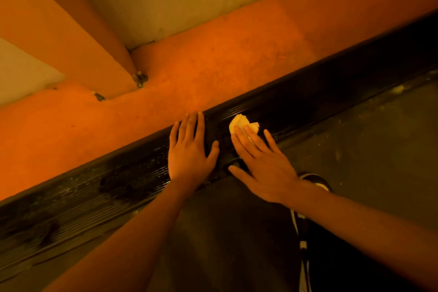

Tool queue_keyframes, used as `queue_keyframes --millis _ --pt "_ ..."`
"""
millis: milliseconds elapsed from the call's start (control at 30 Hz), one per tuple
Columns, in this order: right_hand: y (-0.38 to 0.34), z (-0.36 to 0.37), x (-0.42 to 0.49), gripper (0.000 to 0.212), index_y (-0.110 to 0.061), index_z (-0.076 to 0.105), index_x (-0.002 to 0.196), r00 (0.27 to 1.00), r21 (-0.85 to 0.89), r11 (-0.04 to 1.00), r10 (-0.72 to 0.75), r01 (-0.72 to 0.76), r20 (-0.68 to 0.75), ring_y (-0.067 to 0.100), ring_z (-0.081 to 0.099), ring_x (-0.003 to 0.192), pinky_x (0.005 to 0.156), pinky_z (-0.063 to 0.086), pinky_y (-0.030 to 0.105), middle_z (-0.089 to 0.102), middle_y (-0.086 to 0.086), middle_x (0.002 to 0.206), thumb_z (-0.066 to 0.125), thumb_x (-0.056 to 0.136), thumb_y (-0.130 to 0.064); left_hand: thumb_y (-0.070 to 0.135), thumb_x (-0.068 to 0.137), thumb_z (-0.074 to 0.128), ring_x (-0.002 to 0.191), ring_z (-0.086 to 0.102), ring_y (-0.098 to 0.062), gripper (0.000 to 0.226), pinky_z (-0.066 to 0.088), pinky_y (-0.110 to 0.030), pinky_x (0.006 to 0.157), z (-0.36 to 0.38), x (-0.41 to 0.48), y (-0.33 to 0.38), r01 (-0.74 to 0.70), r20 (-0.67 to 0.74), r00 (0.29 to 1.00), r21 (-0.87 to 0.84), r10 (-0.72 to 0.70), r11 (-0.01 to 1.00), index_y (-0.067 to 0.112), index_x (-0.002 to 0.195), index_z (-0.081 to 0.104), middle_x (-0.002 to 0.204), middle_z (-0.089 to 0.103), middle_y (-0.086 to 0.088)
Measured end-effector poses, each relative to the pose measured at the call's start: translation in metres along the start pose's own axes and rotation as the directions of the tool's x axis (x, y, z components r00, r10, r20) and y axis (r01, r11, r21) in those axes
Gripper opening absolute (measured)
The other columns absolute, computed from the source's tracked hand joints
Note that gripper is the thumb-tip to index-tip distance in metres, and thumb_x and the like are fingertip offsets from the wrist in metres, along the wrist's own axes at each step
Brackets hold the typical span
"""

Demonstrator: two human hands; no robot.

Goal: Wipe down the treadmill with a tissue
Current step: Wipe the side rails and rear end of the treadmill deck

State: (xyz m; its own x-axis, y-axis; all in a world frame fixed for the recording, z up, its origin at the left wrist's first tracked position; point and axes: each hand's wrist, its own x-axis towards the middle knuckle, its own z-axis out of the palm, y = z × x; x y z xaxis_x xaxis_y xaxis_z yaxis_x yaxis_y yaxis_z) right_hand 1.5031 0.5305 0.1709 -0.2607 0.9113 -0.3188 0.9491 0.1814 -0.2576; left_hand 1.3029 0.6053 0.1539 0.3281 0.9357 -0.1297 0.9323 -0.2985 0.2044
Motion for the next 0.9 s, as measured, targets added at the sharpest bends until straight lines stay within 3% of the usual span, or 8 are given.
queue_keyframes --millis 133,200,267,333,400,500,667,900 --pt "-0.018 -0.006 0.008 0.115 -0.023 -0.007 0.166 0.988 -0.01 0.993 0.118 -0.117 0.104 0.017 -0.021 0.157 0.126 -0.014 0.045 -0.016 -0.005 0.172 -0.035 0.071 -0.082 0.058 0.099 0.038 0.159 0.013 -0.03 0.083 0.005 -0.045 0.129 -0.015 -0.004 -0.011 -0.065 0.075 0.995 -0.074 0.071 0.995 0.01 0.164 0.02 0.171 0.016 -0.016" --pt "-0.03 -0.011 0.011 0.124 -0.023 -0.014 0.164 0.972 -0.007 0.988 0.151 -0.152 0.177 0.018 -0.024 0.156 0.123 -0.016 0.042 -0.023 -0.004 0.17 -0.04 0.06 -0.085 0.054 0.103 0.043 0.16 0.0 -0.028 0.081 0.0 -0.044 0.129 -0.031 -0.018 -0.025 -0.098 0.121 0.987 -0.067 0.106 0.993 0.013 0.166 0.011 0.173 0.004 -0.014" --pt "-0.041 -0.018 0.015 0.114 -0.021 -0.017 0.163 0.964 -0.027 0.99 0.14 -0.137 0.226 0.017 -0.026 0.155 0.123 -0.016 0.04 -0.025 -0.002 0.169 -0.03 0.07 -0.086 0.055 0.105 0.039 0.16 -0.007 -0.026 0.081 -0.004 -0.044 0.129 -0.045 -0.035 -0.047 -0.131 0.147 0.98 -0.015 0.132 0.991 0.015 0.166 0.004 0.174 -0.003 -0.012" --pt "-0.042 -0.026 0.017 0.084 -0.019 -0.021 0.161 0.951 -0.048 0.994 0.107 -0.098 0.29 0.017 -0.025 0.154 0.124 -0.014 0.037 -0.024 0.002 0.17 -0.003 0.098 -0.071 0.058 0.106 0.032 0.159 -0.012 -0.025 0.079 -0.008 -0.044 0.129 -0.052 -0.047 -0.068 -0.128 0.195 0.973 0.019 0.122 0.992 0.017 0.166 0.001 0.173 -0.008 -0.011" --pt "-0.045 -0.031 0.02 0.083 -0.016 -0.022 0.159 0.949 -0.046 0.996 0.082 -0.071 0.305 0.016 -0.024 0.154 0.125 -0.012 0.034 -0.022 0.004 0.17 0.0 0.1 -0.07 0.062 0.104 0.022 0.159 -0.014 -0.026 0.079 -0.009 -0.044 0.129 -0.053 -0.06 -0.092 -0.092 0.194 0.978 0.045 0.082 0.995 0.019 0.166 -0.001 0.173 -0.01 -0.01" --pt "-0.044 -0.021 0.019 0.108 -0.02 -0.022 0.159 0.978 -0.021 0.997 0.079 -0.076 0.193 0.013 -0.03 0.151 0.124 -0.015 0.031 -0.026 -0.001 0.168 -0.031 0.072 -0.085 0.067 0.097 0.007 0.159 -0.016 -0.026 0.083 -0.011 -0.046 0.128 -0.047 -0.075 -0.119 -0.054 0.156 0.987 0.079 0.041 0.995 0.023 0.166 -0.003 0.173 -0.011 -0.008" --pt "-0.041 0.004 0.013 0.086 -0.017 -0.011 0.164 0.998 -0.059 0.996 0.062 -0.061 0.006 0.014 -0.02 0.157 0.13 -0.002 0.044 -0.017 0.003 0.172 -0.011 0.097 -0.071 0.068 0.1 0.013 0.159 -0.012 -0.027 0.08 -0.006 -0.049 0.129 -0.024 -0.088 -0.16 0.03 0.055 0.998 0.096 -0.036 0.995 0.024 0.167 0.003 0.174 -0.007 -0.008" --pt "-0.048 0.006 0.043 0.088 -0.015 -0.004 0.166 0.995 0.011 0.996 0.088 -0.088 -0.051 0.013 -0.019 0.158 0.127 -0.013 0.04 -0.011 0.002 0.173 -0.01 0.098 -0.071 0.065 0.103 0.023 0.16 -0.008 -0.026 0.078 0.002 -0.057 0.128 -0.013 -0.091 -0.166 0.005 0.007 1.0 0.135 -0.006 0.991 0.023 0.167 0.008 0.174 -0.006 -0.007"
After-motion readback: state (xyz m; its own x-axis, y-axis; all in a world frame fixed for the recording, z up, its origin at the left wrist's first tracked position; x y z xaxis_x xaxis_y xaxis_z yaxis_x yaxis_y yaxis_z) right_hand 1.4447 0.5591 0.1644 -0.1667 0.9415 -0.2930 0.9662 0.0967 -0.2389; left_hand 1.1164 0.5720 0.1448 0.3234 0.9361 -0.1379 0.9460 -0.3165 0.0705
